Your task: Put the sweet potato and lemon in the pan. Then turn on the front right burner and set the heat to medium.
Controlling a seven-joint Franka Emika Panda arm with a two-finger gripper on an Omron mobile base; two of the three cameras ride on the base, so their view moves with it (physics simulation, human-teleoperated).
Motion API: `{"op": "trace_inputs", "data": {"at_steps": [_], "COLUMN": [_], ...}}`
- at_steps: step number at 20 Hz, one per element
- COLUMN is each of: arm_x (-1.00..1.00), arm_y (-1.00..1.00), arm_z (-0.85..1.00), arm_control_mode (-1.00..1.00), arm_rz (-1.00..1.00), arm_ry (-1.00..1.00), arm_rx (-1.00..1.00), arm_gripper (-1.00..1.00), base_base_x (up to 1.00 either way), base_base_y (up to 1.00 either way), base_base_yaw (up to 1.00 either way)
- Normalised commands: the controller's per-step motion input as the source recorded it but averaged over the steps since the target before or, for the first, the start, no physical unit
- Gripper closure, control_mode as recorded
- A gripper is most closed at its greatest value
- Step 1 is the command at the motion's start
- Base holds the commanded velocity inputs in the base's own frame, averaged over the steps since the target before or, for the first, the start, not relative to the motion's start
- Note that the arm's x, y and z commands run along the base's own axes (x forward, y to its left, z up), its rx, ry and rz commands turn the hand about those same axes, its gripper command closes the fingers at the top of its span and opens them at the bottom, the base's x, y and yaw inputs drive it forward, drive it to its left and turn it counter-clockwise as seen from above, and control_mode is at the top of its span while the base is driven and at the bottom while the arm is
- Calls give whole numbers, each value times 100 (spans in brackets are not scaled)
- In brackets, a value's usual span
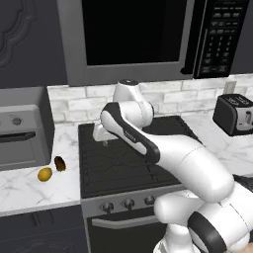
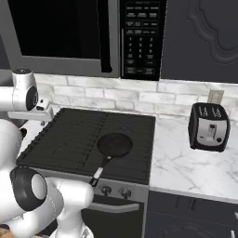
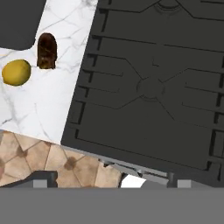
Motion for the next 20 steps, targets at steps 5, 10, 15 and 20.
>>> {"op": "trace_inputs", "data": {"at_steps": [5, 10, 15, 20], "arm_x": [-14, -18, -25, -1], "arm_y": [59, 55, 64, 54], "arm_z": [0, -8, -24, -30], "arm_control_mode": [-100, -100, -100, -100], "arm_rz": [14, 9, 12, 2], "arm_ry": [2, 0, -3, -2], "arm_rx": [1, 0, 0, 0], "arm_gripper": [-100, -100, -100, -100], "base_base_x": [0, 0, 0, 0], "base_base_y": [0, 0, 0, 0], "base_base_yaw": [0, 0, 0, 0]}}
